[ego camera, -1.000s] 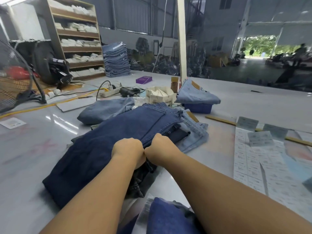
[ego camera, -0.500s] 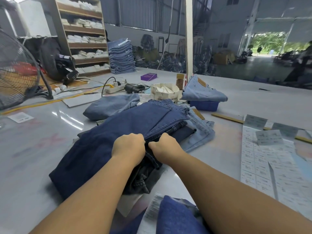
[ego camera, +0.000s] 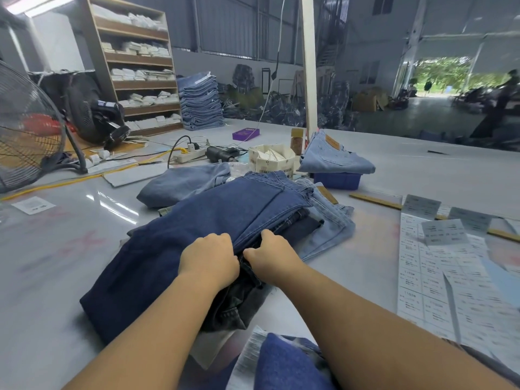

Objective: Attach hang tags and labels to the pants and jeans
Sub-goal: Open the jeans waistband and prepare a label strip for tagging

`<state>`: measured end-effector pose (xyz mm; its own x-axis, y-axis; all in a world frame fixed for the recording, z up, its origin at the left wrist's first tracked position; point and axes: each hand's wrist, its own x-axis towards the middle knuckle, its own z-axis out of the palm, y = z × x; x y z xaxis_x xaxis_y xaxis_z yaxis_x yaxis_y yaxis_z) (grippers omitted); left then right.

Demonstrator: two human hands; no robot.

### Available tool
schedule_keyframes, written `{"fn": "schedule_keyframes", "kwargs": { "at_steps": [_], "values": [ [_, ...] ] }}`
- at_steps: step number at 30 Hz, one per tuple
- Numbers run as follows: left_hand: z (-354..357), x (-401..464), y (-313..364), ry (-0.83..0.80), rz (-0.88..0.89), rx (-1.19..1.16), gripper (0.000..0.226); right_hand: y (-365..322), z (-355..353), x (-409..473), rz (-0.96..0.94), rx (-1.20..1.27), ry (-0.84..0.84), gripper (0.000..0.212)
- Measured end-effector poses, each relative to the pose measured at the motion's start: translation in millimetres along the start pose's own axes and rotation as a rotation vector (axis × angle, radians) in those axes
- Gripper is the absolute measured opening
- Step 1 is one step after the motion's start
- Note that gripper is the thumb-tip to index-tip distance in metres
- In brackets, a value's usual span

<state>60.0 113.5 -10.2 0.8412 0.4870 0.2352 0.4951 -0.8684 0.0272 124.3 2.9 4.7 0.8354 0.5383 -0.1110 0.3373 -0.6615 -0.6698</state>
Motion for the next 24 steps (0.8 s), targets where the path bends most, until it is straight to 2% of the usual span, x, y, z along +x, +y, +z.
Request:
{"fn": "schedule_keyframes", "kwargs": {
  "at_steps": [4, 6, 8, 11, 13, 16, 18, 20, 22, 24],
  "values": [
    [-1.7, 1.9, 9.0, 0.007, 0.023, 0.119, 0.007, 1.6, 0.2, -0.2, -0.02, 0.0, -0.001, 0.023],
    [1.3, -0.6, 9.8, 0.045, 0.026, 0.119, 0.008, 1.6, 0.6, 0.3, -0.026, 0.028, 0.023, 0.026],
    [-1.3, -2.8, 7.4, 0.108, 0.021, 0.115, 0.013, 1.1, -1.0, -0.1, -0.016, 0.112, 0.074, 0.03],
    [-21.2, -6.4, 9.6, 0.27, 0.069, 0.057, 0.007, -1.6, -6.9, 1.3, 0.025, 0.331, 0.168, 0.049],
    [-33.7, -15.5, 17.1, 0.368, 0.202, 0.018, 0.014, -4.5, -11.8, 2.5, 0.067, 0.503, 0.233, 0.061],
    [-37.8, -38.1, 23.3, 0.51, 0.463, 0.024, 0.012, -8.3, -21.5, 3.6, 0.185, 0.816, 0.294, 0.079],
    [-34.9, -50.4, 21.9, 0.52, 0.553, 0.038, 0.022, -6.5, -29.2, 4.0, 0.289, 1.001, 0.343, 0.087],
    [-34.2, -58.6, 18.6, 0.533, 0.653, 0.029, 0.02, -0.4, -37.8, 4.8, 0.37, 1.106, 0.407, 0.095],
    [-36.5, -66.2, 15.2, 0.508, 0.726, 0.031, 0.017, 7.4, -46.0, 4.4, 0.42, 1.114, 0.458, 0.101],
    [-37.6, -71.2, 11.9, 0.391, 0.745, 0.055, 0.016, 13.2, -51.9, 3.6, 0.429, 1.056, 0.466, 0.099]
  ]
}}
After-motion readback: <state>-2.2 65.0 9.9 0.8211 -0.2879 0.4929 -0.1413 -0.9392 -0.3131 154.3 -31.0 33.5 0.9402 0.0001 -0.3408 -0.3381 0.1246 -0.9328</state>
